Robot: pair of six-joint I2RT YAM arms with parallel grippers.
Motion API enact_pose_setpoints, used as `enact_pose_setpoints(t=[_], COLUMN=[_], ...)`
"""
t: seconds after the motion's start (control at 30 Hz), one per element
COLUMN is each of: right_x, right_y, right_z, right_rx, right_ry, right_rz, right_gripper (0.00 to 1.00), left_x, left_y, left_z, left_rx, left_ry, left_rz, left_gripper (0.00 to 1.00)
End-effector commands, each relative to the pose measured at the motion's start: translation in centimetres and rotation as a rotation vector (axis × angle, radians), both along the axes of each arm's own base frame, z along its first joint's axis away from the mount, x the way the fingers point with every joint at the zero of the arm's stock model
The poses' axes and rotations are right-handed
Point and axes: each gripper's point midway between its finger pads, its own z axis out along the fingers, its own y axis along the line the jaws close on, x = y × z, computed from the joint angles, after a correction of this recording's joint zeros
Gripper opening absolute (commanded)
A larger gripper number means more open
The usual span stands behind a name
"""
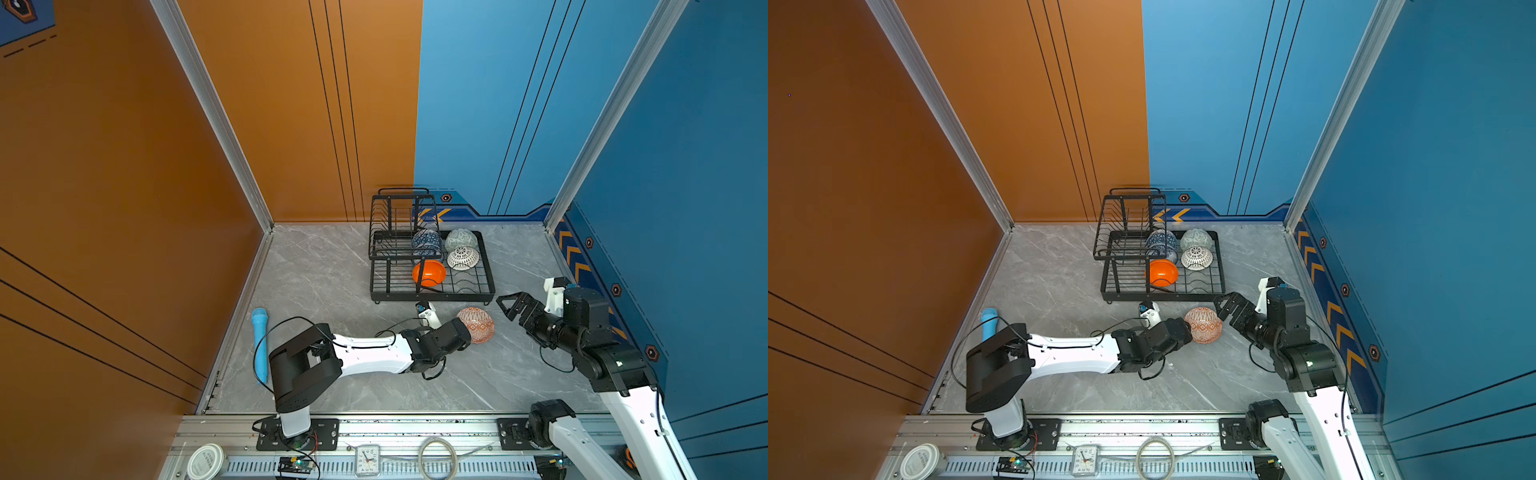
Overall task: Load the bowls into the dish rack
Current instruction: 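Lower the left gripper onto the orange-patterned bowl rim and close it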
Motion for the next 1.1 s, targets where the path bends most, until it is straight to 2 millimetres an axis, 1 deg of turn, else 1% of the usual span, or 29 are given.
enact_pose_setpoints(t=[0.0,0.03,0.1,0.17,0.23,0.37,0.47,0.7,0.83,0.93,1.0,1.07], right_x=[-1.0,-1.0,-1.1,-1.2,-1.2,-1.3,-1.4,-1.2,-1.0,-0.8,-0.6,-0.5], right_y=[-0.2,-0.3,-0.6,-1.1,-1.2,-1.8,-2.1,-2.9,-3.1,-3.2,-3.1,-3.1], right_z=[-1.1,-1.2,-1.1,-1.1,-1.0,-0.6,-0.5,-0.7,-1.1,-1.4,-1.4,-1.4], right_rx=[-0.019,-0.021,-0.034,-0.048,-0.052,-0.065,-0.068,-0.072,-0.069,-0.060,-0.050,-0.043], right_ry=[0.036,0.034,0.033,0.033,0.027,0.014,0.005,0.005,0.024,0.040,0.045,0.045], right_rz=[0.012,0.009,-0.003,-0.019,-0.023,-0.041,-0.053,-0.084,-0.097,-0.105,-0.109,-0.114], right_gripper=[1.00,1.00,1.00,1.00,1.00,1.00,1.00,1.00,1.00,1.00,1.00,1.00], left_x=[0.8,0.9,1.0,0.9,1.0,1.0,1.1,0.8,1.0,1.4,1.6,1.8], left_y=[-1.9,-2.3,-2.7,-2.4,-2.3,-1.7,-1.9,-1.7,-1.5,-1.4,-1.4,-1.4], left_z=[0.3,0.0,-0.9,-1.7,-2.0,-3.3,-3.9,-6.0,-6.2,-6.0,-6.0,-6.0], left_rx=[-0.053,-0.051,-0.043,-0.010,0.011,0.060,0.073,0.102,0.106,0.100,0.101,0.098], left_ry=[0.022,0.030,0.060,0.092,0.101,0.142,0.154,0.208,0.209,0.201,0.195,0.192], left_rz=[-0.015,-0.022,-0.028,-0.026,-0.031,-0.043,-0.064,-0.104,-0.105,-0.103,-0.106,-0.106], left_gripper=[0.87,0.83,0.80,0.77,0.75,0.69,0.60,0.46,0.43,0.37,0.31,0.28])
